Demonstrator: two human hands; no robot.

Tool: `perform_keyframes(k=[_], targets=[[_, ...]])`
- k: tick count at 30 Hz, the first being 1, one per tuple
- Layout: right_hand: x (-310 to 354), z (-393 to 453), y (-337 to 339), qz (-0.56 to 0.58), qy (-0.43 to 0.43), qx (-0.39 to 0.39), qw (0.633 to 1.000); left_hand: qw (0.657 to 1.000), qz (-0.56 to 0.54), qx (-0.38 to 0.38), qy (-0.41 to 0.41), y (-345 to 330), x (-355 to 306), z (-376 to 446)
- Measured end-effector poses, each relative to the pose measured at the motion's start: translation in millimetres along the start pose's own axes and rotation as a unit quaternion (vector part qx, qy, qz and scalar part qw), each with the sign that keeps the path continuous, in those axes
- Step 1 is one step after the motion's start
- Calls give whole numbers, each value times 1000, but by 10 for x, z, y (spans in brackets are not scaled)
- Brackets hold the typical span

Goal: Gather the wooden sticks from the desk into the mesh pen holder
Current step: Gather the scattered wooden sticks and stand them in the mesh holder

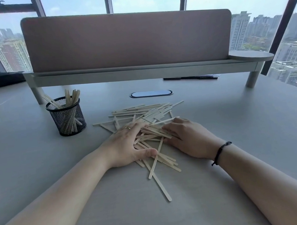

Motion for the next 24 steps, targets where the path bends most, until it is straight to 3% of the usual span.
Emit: perform_keyframes(k=[7, 14, 24], targets=[[54, 41, -39, -26, 24, -21, 999, 999, 6, 12, 33, -34, -127, 6], [66, 22, -33, -34, 40, -38, 998, 993, -107, -29, 35, -24, -152, 17], [90, 61, -17, -83, -34, -15, 996, 999, -26, -18, 40, -70, -137, 24]])
Point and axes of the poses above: each hand's wrist, its own z-axis towards the middle knuckle, its own y-axis out of the back of the hand, x = y × z, the point moved 1 cm from there along z, towards the middle knuckle, and after that the axes turned 14 degrees about y, right-handed, at the moved point
